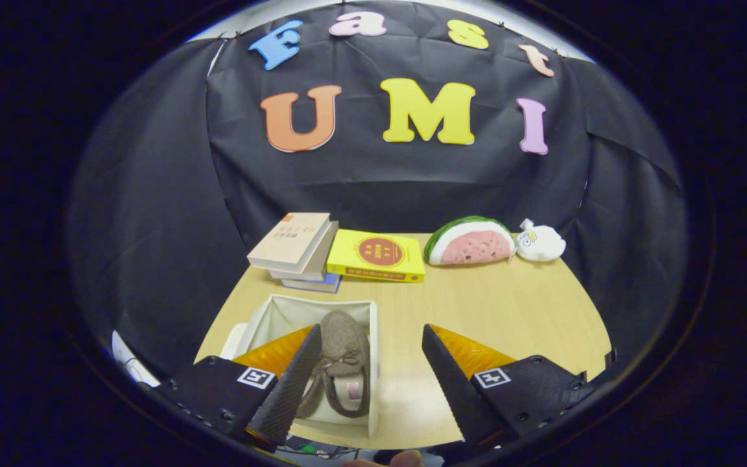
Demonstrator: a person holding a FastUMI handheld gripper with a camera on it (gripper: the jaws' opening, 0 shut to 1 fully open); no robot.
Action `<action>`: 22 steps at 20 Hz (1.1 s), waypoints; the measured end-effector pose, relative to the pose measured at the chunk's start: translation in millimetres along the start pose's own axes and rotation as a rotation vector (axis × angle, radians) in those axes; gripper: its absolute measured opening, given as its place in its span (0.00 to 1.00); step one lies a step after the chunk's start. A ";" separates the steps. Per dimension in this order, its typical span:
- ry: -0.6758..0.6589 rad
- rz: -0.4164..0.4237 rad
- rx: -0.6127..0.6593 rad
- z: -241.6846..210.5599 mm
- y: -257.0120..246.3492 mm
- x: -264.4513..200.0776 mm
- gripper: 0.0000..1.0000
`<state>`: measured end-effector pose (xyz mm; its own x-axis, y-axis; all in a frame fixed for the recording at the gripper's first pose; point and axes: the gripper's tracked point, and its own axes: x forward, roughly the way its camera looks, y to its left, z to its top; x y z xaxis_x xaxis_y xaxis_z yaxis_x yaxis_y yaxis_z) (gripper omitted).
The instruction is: Open the storage box then place both shoes into the box .Put the left shoe in first, then the right shoe, with the right side of both shoes facing outward in a uniform manner.
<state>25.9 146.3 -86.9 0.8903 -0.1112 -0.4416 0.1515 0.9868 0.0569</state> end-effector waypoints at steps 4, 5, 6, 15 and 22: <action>-0.132 0.001 -0.033 29.5 -23.7 -25.7 0.95; -0.160 0.011 -0.037 35.5 -27.4 -31.8 0.95; -0.184 0.021 -0.040 39.2 -30.7 -38.2 0.95; -0.336 0.030 -0.028 66.3 -84.5 -77.1 0.95; -0.376 0.021 -0.051 72.4 -95.5 -81.0 0.95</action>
<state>-29.6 52.6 8.3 0.9899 -0.1170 -0.0805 0.1185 0.9929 0.0141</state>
